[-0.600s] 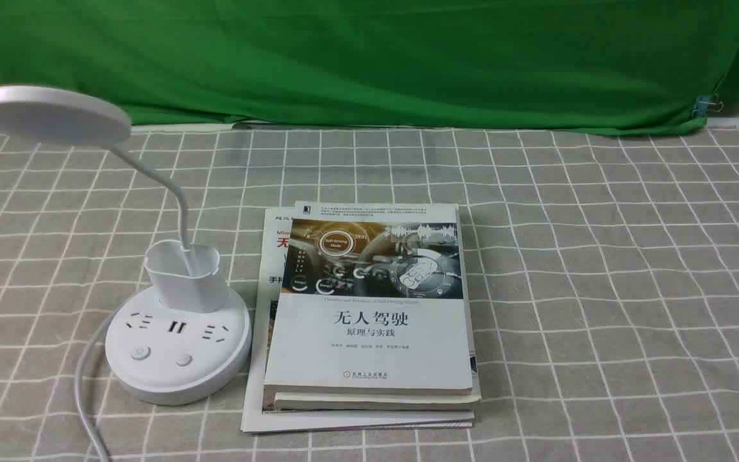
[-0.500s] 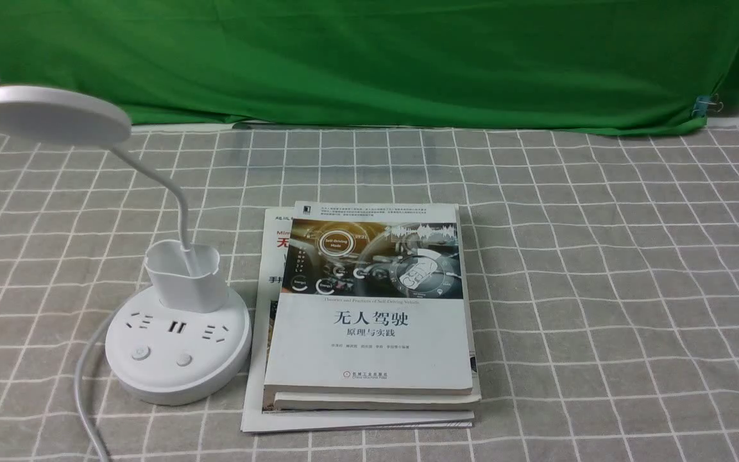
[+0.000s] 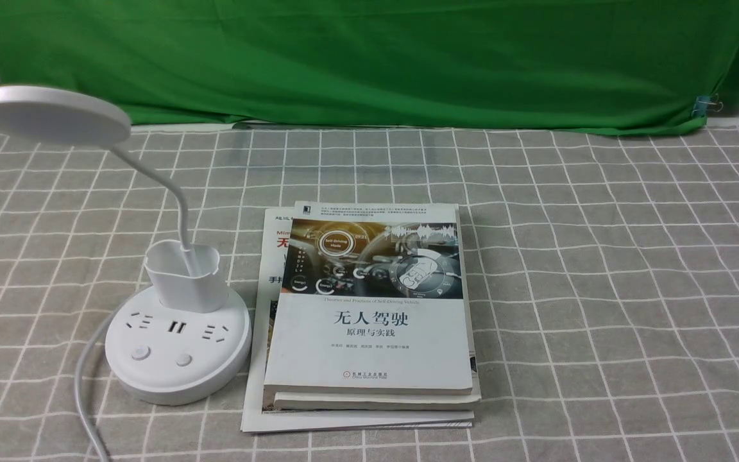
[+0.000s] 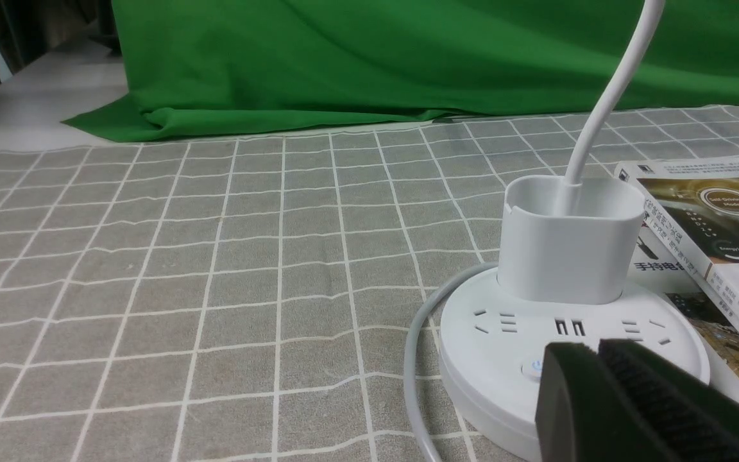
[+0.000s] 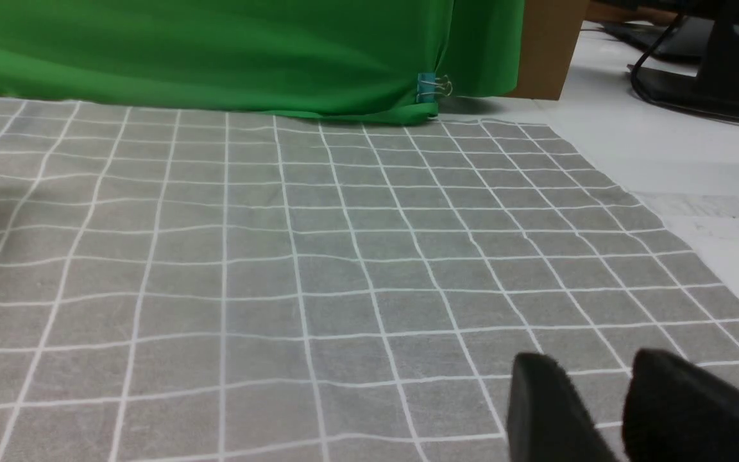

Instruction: Turn on the desk lamp on the grey coffee tablecloth with your hand.

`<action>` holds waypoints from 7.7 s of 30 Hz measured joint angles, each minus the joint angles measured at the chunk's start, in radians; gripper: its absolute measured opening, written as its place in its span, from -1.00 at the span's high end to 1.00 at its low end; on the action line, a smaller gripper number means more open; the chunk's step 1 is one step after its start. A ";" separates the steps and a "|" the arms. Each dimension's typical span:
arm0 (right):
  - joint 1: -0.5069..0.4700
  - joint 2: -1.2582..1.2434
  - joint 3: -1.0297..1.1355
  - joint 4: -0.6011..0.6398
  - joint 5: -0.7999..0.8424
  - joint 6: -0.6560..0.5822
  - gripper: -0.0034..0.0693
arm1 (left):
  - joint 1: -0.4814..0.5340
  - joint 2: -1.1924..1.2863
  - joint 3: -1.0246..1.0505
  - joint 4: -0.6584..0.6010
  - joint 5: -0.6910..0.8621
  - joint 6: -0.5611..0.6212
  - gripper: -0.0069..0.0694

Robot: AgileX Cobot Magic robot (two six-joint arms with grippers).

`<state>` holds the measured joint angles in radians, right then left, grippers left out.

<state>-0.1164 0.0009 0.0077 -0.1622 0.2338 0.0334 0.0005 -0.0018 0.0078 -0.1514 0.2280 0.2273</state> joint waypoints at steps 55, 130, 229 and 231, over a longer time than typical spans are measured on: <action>0.000 0.000 0.000 0.000 0.000 0.000 0.23 | 0.000 0.452 -0.450 0.012 0.144 -0.131 0.77; 0.000 0.000 0.000 0.000 0.000 0.000 0.23 | -0.292 1.485 -0.729 0.099 0.176 -0.118 0.78; 0.000 0.000 0.000 0.000 0.000 0.000 0.23 | -0.292 0.556 -0.516 -0.042 0.240 -0.118 0.77; 0.000 0.000 0.000 0.000 0.000 0.000 0.23 | -0.292 0.556 -0.507 -0.042 0.222 -0.118 0.77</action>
<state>-0.1164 0.0009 0.0077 -0.1622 0.2340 0.0334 -0.2912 0.5537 -0.4991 -0.1935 0.4503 0.1090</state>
